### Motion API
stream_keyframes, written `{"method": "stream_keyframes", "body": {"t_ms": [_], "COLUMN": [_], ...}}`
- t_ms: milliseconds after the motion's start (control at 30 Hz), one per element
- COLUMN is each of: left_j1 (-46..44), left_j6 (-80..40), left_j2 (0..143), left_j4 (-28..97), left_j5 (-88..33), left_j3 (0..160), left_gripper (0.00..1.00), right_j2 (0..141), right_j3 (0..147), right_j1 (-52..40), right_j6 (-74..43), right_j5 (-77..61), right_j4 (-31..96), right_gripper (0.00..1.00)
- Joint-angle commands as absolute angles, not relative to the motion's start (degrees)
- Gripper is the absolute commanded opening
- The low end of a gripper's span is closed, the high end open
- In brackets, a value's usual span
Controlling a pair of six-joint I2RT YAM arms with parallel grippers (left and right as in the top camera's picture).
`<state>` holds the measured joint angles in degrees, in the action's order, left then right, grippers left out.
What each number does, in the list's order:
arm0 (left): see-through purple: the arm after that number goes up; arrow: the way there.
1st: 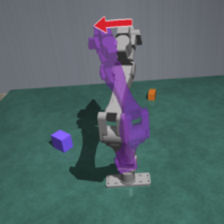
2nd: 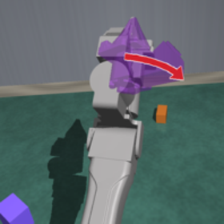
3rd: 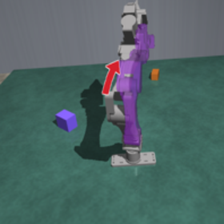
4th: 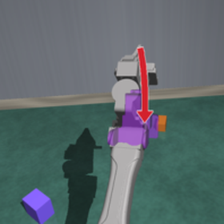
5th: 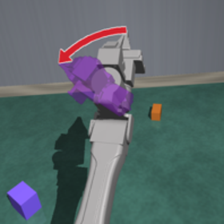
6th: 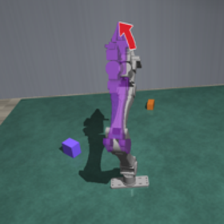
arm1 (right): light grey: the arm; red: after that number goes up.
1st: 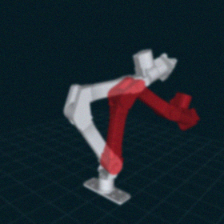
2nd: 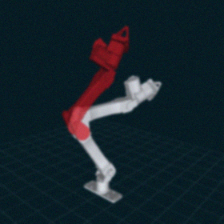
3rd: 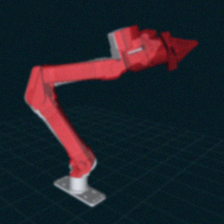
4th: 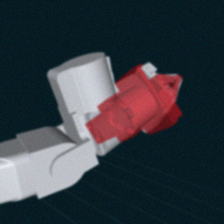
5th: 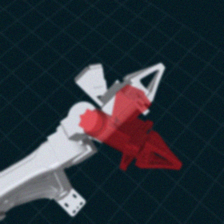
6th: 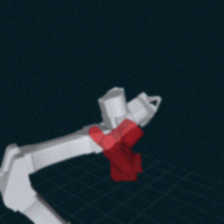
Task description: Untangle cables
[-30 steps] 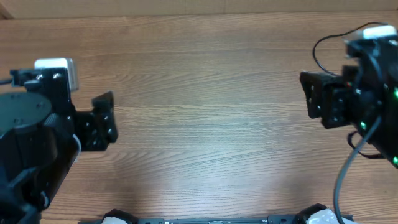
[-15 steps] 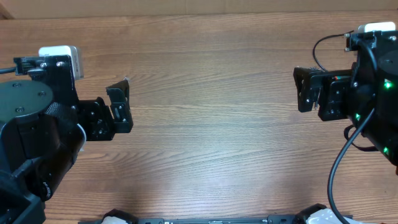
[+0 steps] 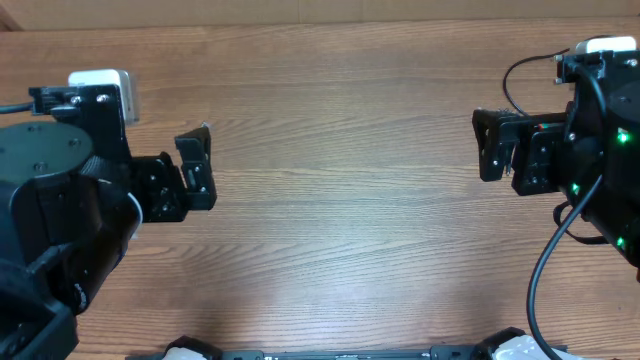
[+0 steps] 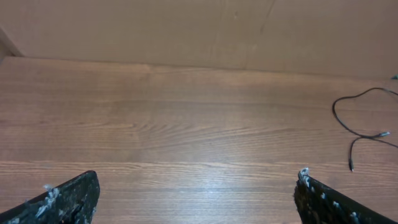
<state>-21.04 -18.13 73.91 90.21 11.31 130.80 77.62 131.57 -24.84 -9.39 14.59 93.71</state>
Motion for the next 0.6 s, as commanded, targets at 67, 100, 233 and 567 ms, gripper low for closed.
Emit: {"method": "stream_keyframes", "body": {"t_ms": [67,100,233,567], "left_j1": [-21.4,-21.4,-21.4,-21.4], "left_j6": [-18.9,-18.9,-18.9,-23.8], "left_j2": [74.7,74.9,75.3,77.5], "left_j4": [90.1,90.1,90.1,87.2], "left_j5": [10.7,10.7,10.7,9.7], "left_j3": [130.5,130.5,130.5,130.4], "left_gripper": [1.00,1.00,1.00,0.99], "right_j2": [77.4,77.4,77.4,77.4], "right_j3": [132.0,132.0,132.0,132.0], "right_j1": [-25.1,-25.1,-25.1,-25.1], "right_j6": [-9.9,-9.8,-9.9,-9.9], "right_j5": [15.4,15.4,15.4,15.4], "right_j4": [93.6,93.6,93.6,93.6], "right_gripper": [1.00,1.00,1.00,1.00]}}
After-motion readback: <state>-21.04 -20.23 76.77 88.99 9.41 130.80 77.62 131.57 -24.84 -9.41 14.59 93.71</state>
